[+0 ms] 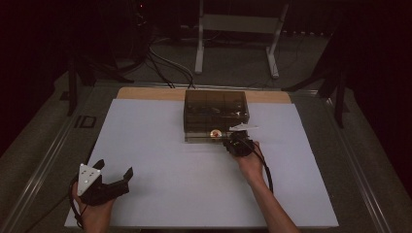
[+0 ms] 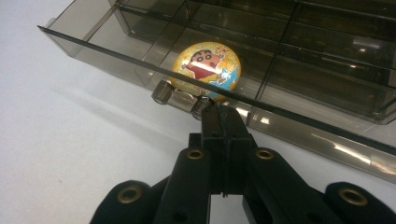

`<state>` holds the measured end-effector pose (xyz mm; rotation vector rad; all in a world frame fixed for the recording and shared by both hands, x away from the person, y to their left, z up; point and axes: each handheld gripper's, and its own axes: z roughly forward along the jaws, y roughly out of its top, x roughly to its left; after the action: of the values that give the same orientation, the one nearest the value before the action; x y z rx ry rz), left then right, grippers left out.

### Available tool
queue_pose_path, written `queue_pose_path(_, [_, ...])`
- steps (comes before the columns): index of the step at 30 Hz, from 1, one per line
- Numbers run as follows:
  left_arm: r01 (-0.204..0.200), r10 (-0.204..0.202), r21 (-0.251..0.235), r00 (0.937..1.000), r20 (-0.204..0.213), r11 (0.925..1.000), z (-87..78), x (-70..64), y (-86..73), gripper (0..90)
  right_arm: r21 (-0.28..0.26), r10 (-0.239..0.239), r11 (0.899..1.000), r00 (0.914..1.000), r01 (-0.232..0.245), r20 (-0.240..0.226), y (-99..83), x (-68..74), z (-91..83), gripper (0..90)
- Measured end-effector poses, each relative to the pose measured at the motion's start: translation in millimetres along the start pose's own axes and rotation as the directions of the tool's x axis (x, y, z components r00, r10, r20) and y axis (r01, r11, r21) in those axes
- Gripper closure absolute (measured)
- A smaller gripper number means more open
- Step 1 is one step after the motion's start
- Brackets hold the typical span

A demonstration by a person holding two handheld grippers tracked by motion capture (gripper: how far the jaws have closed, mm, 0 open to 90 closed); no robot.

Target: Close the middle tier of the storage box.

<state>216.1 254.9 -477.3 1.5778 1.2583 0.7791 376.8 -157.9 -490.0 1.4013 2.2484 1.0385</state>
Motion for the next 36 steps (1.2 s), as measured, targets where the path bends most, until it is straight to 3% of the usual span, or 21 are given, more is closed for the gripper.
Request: queue_pose_path(36, [0.003, -0.003, 0.002, 1.0, -0.001, 1.0, 1.1, -0.4, -0.2, 1.1, -0.017, 0.008, 1.0, 0.9999, -0.008, -0.007, 7.6, 2.0, 1.5, 90.0])
